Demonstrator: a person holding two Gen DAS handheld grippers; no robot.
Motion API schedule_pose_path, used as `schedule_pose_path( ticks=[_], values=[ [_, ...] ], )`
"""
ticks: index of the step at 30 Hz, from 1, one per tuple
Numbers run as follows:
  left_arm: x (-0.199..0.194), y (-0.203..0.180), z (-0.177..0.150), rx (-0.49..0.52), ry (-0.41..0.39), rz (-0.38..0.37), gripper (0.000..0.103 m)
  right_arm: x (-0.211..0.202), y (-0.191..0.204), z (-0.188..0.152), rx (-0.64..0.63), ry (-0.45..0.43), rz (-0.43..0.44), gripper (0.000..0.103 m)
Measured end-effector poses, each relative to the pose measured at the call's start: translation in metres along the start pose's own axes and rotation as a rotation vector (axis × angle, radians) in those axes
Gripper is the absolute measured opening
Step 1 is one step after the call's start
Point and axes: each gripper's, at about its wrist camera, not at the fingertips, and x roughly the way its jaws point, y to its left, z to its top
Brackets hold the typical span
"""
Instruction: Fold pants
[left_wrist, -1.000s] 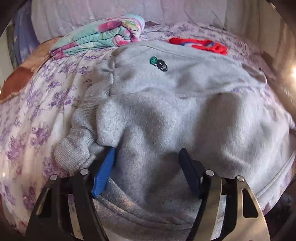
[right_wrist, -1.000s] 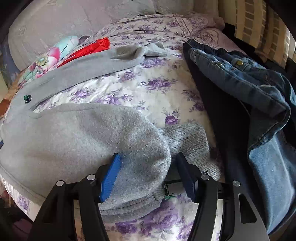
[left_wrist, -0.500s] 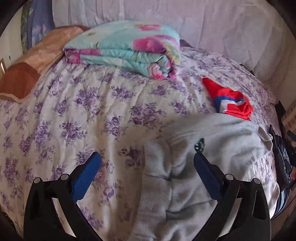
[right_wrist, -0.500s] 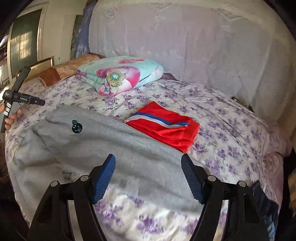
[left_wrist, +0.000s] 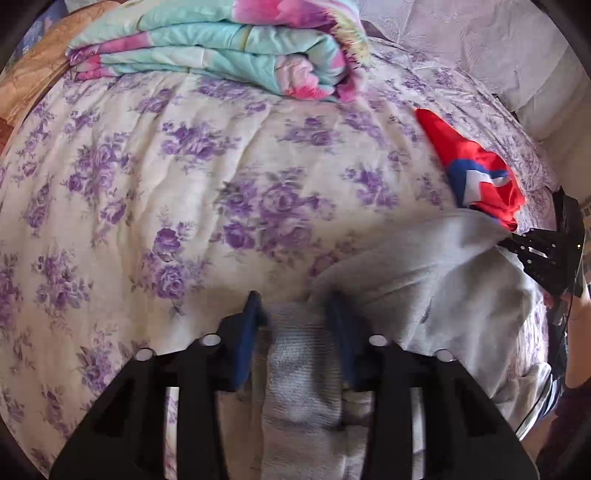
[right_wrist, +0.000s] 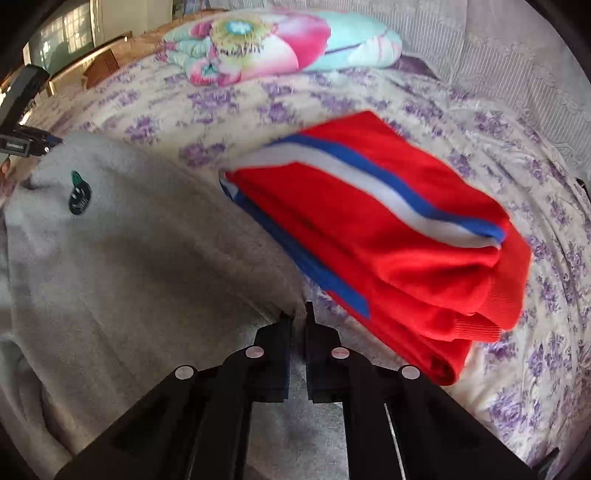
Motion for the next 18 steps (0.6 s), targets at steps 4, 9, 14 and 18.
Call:
schedule_pose_path(
  ticks=[4, 9, 14, 18],
  values=[
    [-0.007, -0.005, 0.0, 0.026, 0.01, 0.043, 0.014, -0.025, -0.001, -0.009, 0.025, -0.064, 0.034, 0.006],
    [-0.002, 0.004, 0.005, -0.038, 0.016, 0.07, 0.07, -0.025, 0.0, -0.014, 0.034, -0.049, 0.023, 0.006],
    [0.005, 0.015, -0.001, -0.137, 0.041, -0.057, 0.067, -0.027, 0.001, -0.014, 0.039, -0.057, 0.018, 0.006],
    [-0.015, -0.014, -0.004, -0.049, -0.002, -0.121, 0.024, -0.035, -0.001, -0.014, 0.047, -0.08, 0.003, 0.006]
  ],
)
